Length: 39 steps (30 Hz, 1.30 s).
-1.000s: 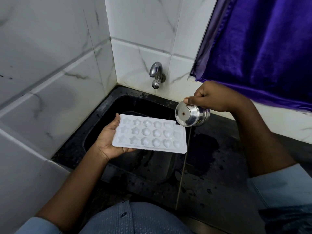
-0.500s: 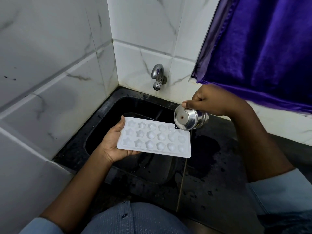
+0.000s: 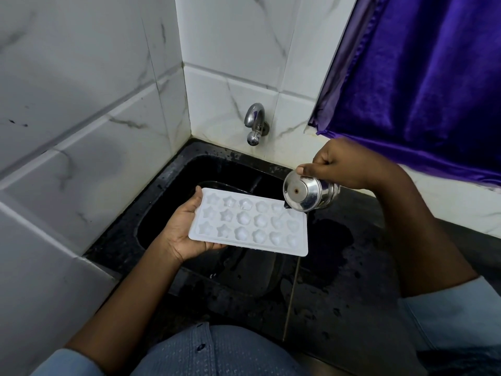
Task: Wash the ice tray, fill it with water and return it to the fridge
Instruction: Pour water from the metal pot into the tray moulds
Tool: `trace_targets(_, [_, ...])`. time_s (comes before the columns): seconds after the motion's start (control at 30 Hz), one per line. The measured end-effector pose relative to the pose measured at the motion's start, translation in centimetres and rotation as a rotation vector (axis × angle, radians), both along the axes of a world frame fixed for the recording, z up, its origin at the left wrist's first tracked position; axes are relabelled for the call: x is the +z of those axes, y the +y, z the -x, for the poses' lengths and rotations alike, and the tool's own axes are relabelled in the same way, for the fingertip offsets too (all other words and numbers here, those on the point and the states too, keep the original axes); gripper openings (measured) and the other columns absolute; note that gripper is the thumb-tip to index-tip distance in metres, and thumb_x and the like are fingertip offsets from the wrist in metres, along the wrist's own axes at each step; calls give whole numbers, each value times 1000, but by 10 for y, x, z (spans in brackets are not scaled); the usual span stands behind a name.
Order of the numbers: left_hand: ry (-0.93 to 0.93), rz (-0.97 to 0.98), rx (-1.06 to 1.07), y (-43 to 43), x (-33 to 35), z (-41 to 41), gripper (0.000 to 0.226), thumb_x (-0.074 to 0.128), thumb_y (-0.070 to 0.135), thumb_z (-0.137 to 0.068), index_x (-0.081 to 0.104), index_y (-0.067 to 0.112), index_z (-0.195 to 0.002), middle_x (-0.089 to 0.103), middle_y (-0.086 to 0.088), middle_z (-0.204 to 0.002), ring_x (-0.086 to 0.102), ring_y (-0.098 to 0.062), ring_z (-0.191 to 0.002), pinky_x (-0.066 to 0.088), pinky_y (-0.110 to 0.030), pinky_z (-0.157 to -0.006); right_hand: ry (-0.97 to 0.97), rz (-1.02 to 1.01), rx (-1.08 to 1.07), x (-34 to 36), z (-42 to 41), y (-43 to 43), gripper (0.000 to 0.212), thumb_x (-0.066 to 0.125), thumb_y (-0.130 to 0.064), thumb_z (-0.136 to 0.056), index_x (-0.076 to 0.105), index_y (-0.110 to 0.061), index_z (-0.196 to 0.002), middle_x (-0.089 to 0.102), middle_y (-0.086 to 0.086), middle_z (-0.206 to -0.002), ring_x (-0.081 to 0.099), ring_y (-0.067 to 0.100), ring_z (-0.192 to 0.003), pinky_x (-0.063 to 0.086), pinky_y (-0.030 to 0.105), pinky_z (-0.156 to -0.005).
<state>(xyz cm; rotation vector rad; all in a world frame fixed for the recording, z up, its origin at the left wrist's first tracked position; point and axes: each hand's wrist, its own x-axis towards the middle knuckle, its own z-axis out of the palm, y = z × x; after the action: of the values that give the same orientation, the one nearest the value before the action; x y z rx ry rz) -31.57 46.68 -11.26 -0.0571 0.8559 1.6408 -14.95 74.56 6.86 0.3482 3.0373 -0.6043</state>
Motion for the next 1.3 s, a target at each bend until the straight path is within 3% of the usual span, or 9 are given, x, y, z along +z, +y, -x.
trace_targets(0.3, [34,10,6,5,4,-1,76,49,77,-96,74,16,-133,63,-17,-148,62,-43,-133,44,-65,-111,16,7,-3,1,1,3,56,67,-51,-96,63,-16,-52,61,-2,-48,45,5,-41,39,29,-52])
trace_targets(0.47, [31,-20,0,7,4,-1,77,50,77,-96,73,16,-136,62,-19,-149,64,-44,-131,56,-63,-100,13,16,-6,2,1,0,56,67,-50,-96,62,-16,-52,58,-8,-45,45,4,-40,38,27,-52])
trace_targets(0.63, [24,-44,-43,10,2,-2,79,51,78,-95,71,15,-138,61,-19,-150,63,-45,-131,58,-61,-93,33,30,5,5,6,-5,56,68,-50,-96,60,-16,-51,55,-10,-44,45,4,-39,35,27,-50])
trace_targets(0.9, [33,-34,-62,12,2,1,80,54,79,-93,70,16,-139,60,-19,-151,60,-45,-135,50,-66,-107,41,0,22,7,11,-9,59,66,-55,-95,62,-12,-55,54,-5,-45,42,6,-41,36,29,-51])
trace_targets(1.07, [30,-29,-51,13,3,3,79,55,78,-92,72,15,-136,62,-19,-149,62,-45,-132,54,-65,-101,32,-51,24,5,14,-12,61,65,-55,-96,57,-12,-53,52,-3,-45,39,8,-40,33,29,-50])
trace_targets(1.3, [45,-20,-55,15,3,3,79,53,79,-92,72,16,-136,62,-19,-149,62,-44,-133,47,-66,-108,22,-58,28,7,17,-12,60,65,-52,-98,55,-14,-53,52,-5,-45,40,8,-40,32,29,-49])
